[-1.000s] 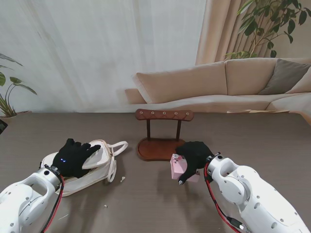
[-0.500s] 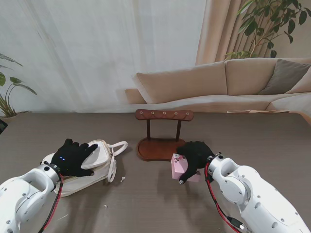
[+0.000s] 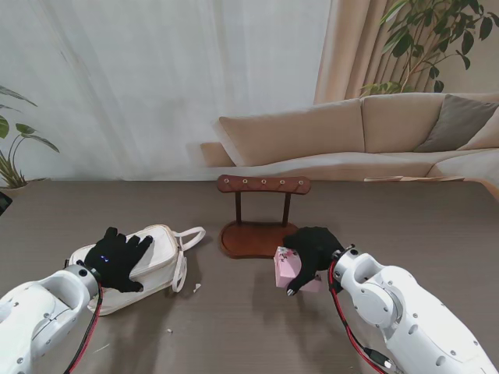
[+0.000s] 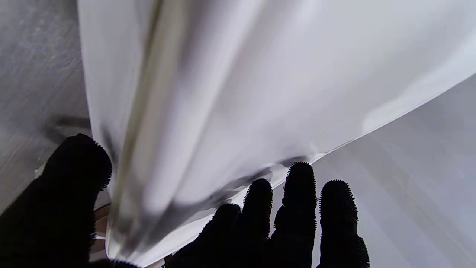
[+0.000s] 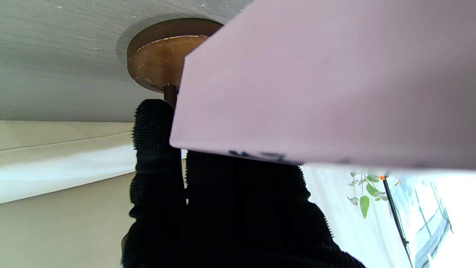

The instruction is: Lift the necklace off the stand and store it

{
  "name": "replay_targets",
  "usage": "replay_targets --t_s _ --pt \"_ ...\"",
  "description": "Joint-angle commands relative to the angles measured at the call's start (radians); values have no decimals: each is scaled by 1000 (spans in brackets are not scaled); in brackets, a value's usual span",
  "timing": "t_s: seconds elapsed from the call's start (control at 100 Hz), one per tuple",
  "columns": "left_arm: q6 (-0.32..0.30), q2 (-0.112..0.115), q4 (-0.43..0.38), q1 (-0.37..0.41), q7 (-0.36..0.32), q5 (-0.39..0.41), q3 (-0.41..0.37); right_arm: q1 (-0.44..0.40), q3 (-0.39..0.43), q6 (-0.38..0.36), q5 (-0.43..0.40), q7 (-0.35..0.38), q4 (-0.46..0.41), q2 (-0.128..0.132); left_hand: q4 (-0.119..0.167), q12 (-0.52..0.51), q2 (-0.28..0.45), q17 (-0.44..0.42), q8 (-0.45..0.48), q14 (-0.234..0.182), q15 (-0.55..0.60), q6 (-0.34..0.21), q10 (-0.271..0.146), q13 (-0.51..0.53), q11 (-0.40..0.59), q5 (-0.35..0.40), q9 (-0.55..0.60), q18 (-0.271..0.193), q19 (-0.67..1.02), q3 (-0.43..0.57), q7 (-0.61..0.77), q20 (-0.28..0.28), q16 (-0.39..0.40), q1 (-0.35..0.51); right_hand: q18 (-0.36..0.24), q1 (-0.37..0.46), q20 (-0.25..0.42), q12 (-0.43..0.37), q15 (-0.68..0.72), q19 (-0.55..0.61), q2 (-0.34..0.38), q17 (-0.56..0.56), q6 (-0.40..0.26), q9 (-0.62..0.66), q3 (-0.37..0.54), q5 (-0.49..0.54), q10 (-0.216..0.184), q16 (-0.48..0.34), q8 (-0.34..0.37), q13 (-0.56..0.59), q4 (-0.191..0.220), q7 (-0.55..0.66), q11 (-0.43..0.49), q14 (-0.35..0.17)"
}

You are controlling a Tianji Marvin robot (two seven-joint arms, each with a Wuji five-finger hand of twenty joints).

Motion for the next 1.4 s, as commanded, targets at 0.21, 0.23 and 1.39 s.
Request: replay_targets --t_s 0.21,0.23,1.39 --pt "117 -2 87 -35 65 11 75 -4 -3 0 0 15 -2 -2 1 15 -116 49 -23 44 15 82 28 61 45 19 63 77 7 105 29 -10 26 71 2 425 -24 83 69 37 76 -215 -300 117 447 134 -132 35 69 77 45 468 93 -16" --pt "123 -2 93 -38 72 12 81 -4 -2 0 1 14 -2 -2 0 19 -125 55 -20 46 18 83 28 70 51 31 73 78 13 115 37 -9 28 77 1 425 -24 83 69 37 75 -215 -300 117 447 134 -132 35 69 77 45 468 93 -16" --pt "-112 -2 281 -106 429 -160 124 -9 1 1 11 21 -4 -3 -29 492 -287 640 162 -33 368 -266 -115 600 154 526 791 43 348 413 1197 -162 259 590 1 427 -24 84 71 38 78 -213 -295 119 446 133 -129 36 69 80 46 468 93 -15"
